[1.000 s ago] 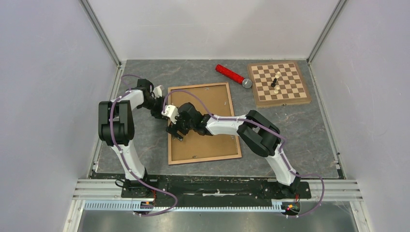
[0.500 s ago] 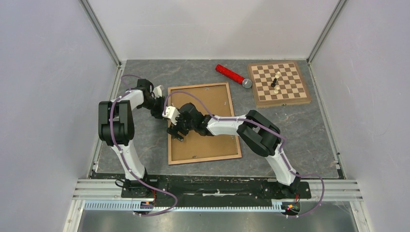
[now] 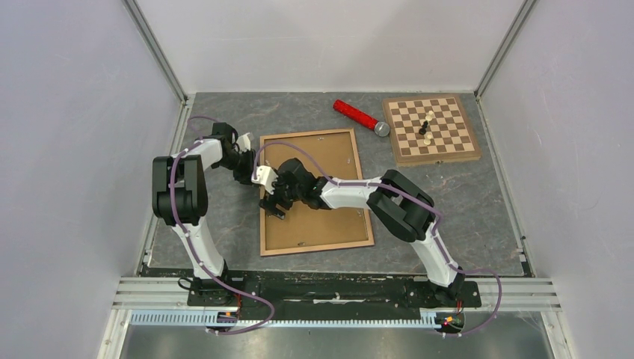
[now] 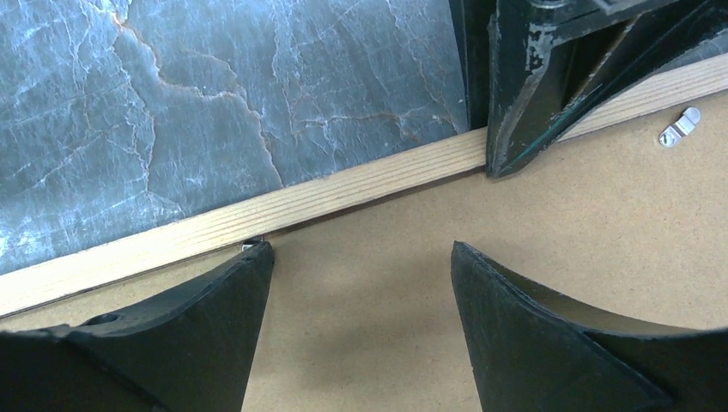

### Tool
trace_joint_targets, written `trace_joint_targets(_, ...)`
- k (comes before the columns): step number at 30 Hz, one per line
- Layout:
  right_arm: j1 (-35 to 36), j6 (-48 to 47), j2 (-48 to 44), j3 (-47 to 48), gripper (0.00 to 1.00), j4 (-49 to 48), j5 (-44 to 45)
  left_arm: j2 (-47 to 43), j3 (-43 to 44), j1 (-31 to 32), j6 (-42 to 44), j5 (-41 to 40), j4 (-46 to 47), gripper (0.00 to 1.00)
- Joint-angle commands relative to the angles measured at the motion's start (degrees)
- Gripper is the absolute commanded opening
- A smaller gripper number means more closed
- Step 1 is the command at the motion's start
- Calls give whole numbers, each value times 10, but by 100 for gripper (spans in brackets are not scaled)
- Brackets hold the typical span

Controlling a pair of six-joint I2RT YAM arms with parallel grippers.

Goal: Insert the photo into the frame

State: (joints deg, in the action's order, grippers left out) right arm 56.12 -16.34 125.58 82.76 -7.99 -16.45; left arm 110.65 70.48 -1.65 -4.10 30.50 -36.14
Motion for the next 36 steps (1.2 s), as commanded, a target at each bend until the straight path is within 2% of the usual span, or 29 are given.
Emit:
trace_joint_targets(1, 11, 23, -35, 12, 82, 61, -38, 15, 2, 3, -15, 5, 32, 2)
trace_joint_targets(9, -33, 39, -113, 9, 86, 109, -4, 12, 2, 2, -15, 2, 32, 2)
trace_joint_targets(17, -78, -38, -224, -80, 86, 203, -4, 11, 1, 2, -14, 3, 28, 2)
trace_joint_targets(22, -115, -94, -288, -170, 86, 277, 11, 4, 0, 2, -6, -1, 29, 2)
trace_joint_targets(27, -148, -117, -356, -263, 86, 281, 62, 0, 1, 2, -5, -2, 29, 2)
trace_joint_targets(36, -206, -66, -392, -327, 87, 260, 96, -1, -2, 2, -1, -8, 29, 2)
